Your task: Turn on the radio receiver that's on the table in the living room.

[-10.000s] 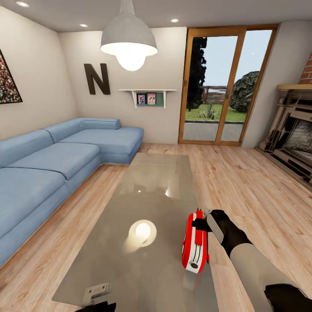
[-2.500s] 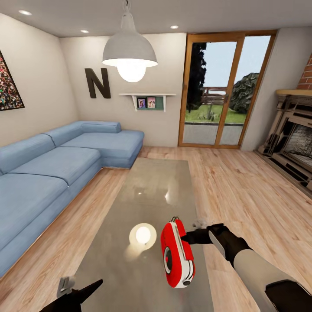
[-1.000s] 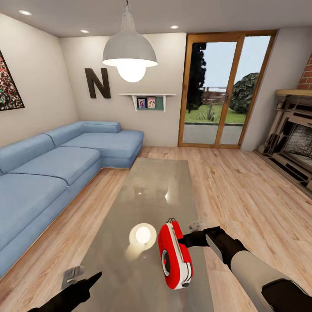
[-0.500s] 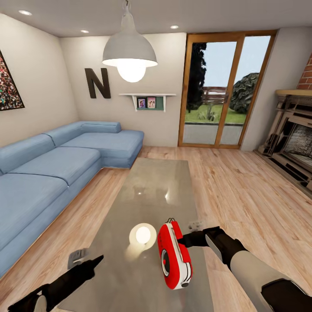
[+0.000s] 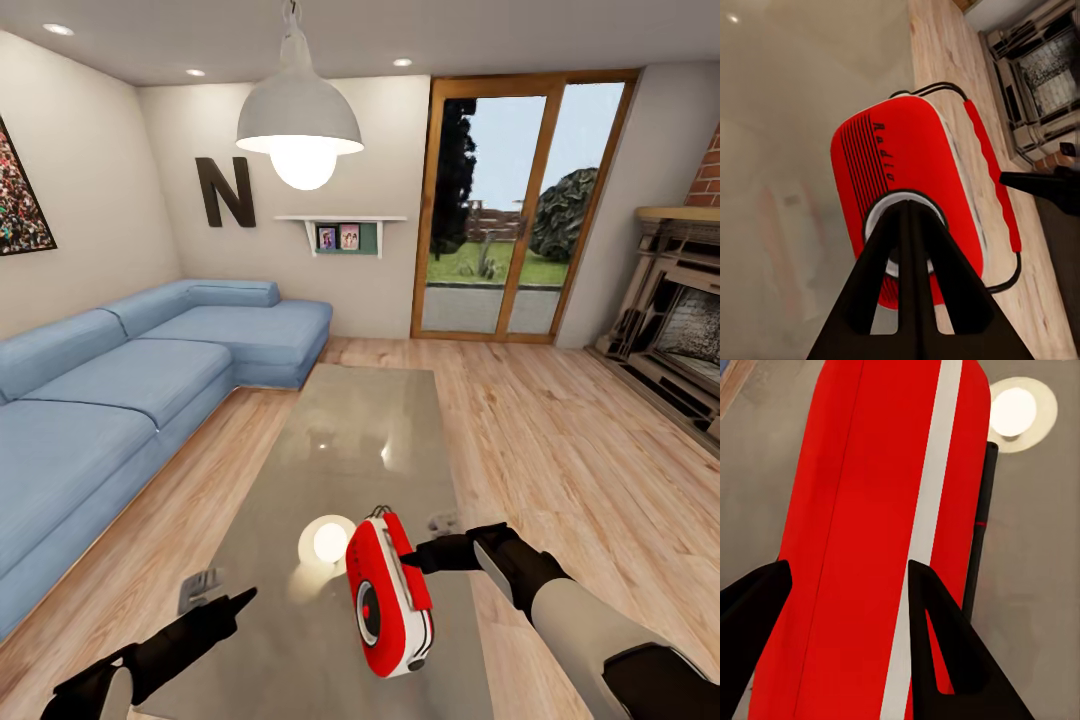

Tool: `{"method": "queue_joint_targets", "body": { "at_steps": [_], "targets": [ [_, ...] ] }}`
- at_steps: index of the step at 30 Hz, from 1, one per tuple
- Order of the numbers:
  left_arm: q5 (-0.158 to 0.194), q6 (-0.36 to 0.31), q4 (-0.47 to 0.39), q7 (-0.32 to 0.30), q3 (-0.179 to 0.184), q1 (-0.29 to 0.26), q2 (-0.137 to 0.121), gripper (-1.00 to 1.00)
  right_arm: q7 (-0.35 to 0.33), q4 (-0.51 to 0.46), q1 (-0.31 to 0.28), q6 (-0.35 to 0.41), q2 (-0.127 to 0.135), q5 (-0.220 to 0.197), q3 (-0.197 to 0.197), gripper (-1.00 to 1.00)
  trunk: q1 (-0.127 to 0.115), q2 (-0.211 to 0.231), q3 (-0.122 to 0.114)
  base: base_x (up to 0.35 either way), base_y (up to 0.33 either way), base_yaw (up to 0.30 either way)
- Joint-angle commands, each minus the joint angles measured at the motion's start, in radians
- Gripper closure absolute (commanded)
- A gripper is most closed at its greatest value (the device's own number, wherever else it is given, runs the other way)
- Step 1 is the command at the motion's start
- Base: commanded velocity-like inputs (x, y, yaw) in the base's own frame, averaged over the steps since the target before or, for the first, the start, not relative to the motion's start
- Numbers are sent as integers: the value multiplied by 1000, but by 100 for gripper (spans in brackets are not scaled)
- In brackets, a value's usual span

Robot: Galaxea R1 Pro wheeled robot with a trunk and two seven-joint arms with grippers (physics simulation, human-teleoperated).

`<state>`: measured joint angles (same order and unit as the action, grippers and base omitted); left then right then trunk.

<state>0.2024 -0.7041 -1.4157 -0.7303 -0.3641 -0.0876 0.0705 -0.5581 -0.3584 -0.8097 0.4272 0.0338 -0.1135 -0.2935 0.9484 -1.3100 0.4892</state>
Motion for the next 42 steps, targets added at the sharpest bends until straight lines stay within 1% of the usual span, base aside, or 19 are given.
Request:
{"method": "queue_joint_targets", "body": {
  "at_steps": [1, 4, 6, 7, 11, 14, 17, 20, 22, 26, 31, 33, 35, 37, 38, 39, 42],
  "targets": [
    [0, 0, 0, -3, 0, 0, 0, 100, -1, -1, 0, 1, 0, -6, 2, 100, 0, 0, 0, 0, 0, 0],
    [0, -1, 0, -19, 0, 0, 1, 100, -2, -1, 0, 1, 0, -9, 3, 100, 0, 0, 0, 0, 0, 0],
    [0, -1, 0, -39, 1, 0, 1, 100, -24, -1, 0, 1, 0, -11, 6, 100, 0, 0, 0, 0, 0, 0],
    [0, -1, 0, -48, 1, 0, 1, 100, -48, -1, 0, 1, 1, -12, 6, 100, 0, 0, 0, 0, 0, 0],
    [0, -1, 0, -55, 2, 0, 2, 100, -91, -1, 0, 1, 1, -11, 8, 100, 0, 0, 0, 0, 0, 0],
    [0, -1, 0, -57, 29, 0, 1, 100, -100, -1, 0, 1, 1, -11, 8, 100, 0, 0, 0, 0, 0, 0],
    [-3, 0, 4, -52, 41, 0, -1, 100, -103, -1, 0, -11, 2, -12, 8, 100, 0, 0, 0, 0, 0, 0],
    [-6, 1, 17, -38, 44, 0, -3, 100, -104, -1, 0, -20, 4, -12, 9, 100, 0, 0, 0, 0, 0, 0],
    [-7, 1, 21, -12, 45, 0, -4, 100, -104, -1, 0, -21, 7, -12, 10, 100, 0, 0, 0, 0, 0, 0],
    [-8, 2, 26, 16, 45, 0, -3, 100, -104, -2, 0, -22, 10, -10, 12, 100, 0, 0, 0, 0, 0, 0],
    [-6, 3, 45, 102, 45, -6, -4, 100, -107, -2, 0, -22, 10, -10, 13, 100, 0, 0, 0, 0, 0, 0],
    [-5, 3, 67, 117, 45, -22, -2, 100, -132, -2, 0, -22, 10, -9, 12, 100, 0, 0, 0, 0, 0, 0],
    [-3, 4, 116, 124, 45, -49, -1, 100, -168, -2, 0, -22, 9, -9, 11, 100, 0, 0, 0, 0, 0, 0],
    [-1, 4, 138, 125, 51, -64, 1, 100, -180, -2, 0, -22, 9, -9, 11, 100, 0, 0, 0, 0, 0, 0],
    [-1, 4, 144, 126, 59, -68, 5, 100, -182, -2, 0, -22, 9, -9, 11, 100, 0, 0, 0, 0, 0, 0],
    [-1, 5, 148, 127, 74, -73, 17, 100, -185, -2, 0, -22, 9, -9, 11, 100, 0, 0, 0, 0, 0, 0],
    [-2, 5, 152, 127, 98, -83, 42, 100, -187, -2, 0, -22, 9, -8, 11, 100, 0, 0, 0, 0, 0, 0]
  ]
}}
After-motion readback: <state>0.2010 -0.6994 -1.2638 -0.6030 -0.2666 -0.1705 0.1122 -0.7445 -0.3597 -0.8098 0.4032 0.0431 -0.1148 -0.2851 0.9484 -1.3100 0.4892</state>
